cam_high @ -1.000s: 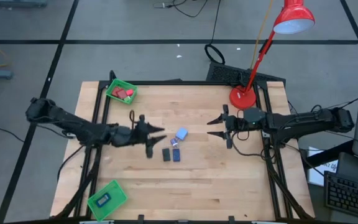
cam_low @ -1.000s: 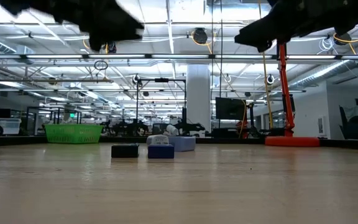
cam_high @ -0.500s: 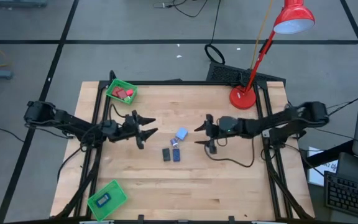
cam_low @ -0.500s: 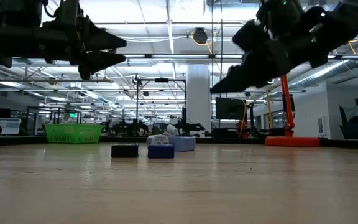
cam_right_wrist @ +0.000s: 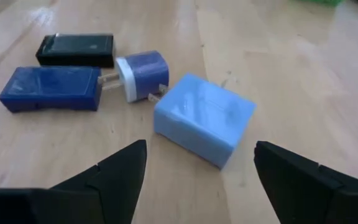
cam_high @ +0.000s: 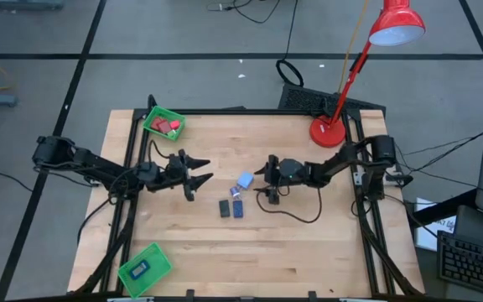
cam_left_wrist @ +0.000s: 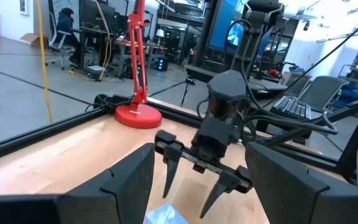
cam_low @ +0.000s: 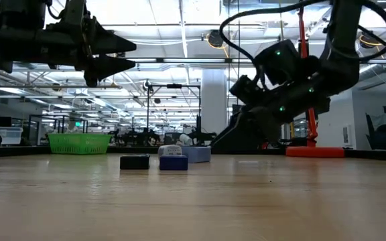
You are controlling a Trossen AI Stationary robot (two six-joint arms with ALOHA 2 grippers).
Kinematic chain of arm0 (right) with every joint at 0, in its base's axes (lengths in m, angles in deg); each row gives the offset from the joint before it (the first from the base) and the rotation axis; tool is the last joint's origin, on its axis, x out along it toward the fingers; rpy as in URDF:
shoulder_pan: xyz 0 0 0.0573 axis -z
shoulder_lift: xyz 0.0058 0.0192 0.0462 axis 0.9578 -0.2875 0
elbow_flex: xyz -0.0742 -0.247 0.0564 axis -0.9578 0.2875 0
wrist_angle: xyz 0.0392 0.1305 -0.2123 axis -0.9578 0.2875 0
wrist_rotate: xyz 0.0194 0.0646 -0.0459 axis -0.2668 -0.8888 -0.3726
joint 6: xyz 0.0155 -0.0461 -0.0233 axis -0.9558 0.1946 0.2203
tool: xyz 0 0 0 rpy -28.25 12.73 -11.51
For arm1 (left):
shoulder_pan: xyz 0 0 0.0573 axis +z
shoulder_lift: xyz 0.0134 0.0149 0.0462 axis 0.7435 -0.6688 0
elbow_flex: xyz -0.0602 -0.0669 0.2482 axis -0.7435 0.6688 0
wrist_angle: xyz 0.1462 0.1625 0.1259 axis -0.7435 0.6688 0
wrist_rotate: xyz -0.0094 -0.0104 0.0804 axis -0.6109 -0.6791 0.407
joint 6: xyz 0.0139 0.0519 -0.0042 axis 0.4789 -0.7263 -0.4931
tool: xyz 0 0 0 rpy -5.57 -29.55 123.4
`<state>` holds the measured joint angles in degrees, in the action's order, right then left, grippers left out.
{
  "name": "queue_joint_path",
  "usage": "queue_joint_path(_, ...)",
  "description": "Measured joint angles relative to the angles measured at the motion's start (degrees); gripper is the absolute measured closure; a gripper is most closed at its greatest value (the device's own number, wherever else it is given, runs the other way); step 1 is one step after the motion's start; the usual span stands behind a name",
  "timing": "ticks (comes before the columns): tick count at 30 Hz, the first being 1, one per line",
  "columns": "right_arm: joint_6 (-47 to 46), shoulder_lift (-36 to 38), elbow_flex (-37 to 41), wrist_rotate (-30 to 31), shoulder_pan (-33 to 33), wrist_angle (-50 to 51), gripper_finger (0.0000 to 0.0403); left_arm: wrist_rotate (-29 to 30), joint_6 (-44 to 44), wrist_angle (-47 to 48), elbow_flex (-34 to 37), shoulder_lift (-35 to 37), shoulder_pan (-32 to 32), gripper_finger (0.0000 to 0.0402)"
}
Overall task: Pick & Place Office items
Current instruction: Put the light blue charger adapter into the top green basket
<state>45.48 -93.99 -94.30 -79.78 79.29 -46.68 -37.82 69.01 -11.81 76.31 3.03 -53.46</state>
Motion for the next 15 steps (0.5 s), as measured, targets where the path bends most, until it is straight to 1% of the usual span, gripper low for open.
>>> queue_joint_path(7,0.3,-0.5,-0.9,-4.8,0.0,0.1,0.0124,0.0,-0.3,0.0,0.0,0.0,0.0,0.0146)
queue_joint_path(9,-0.4,-0.5,-0.9,-7.5,0.0,0.3,0.0124,0.0,-0.3,0.0,0.0,0.0,0.0,0.0146)
queue_joint_path(11,-1.2,-0.5,-0.9,-12.1,0.0,1.5,0.0124,0.0,-0.3,0.1,0.0,0.0,0.0,0.0146)
queue_joint_path(15,-1.6,-0.5,-0.9,-24.1,0.0,3.2,0.0124,0.0,-0.3,0.1,0.0,0.0,0.0,0.0146)
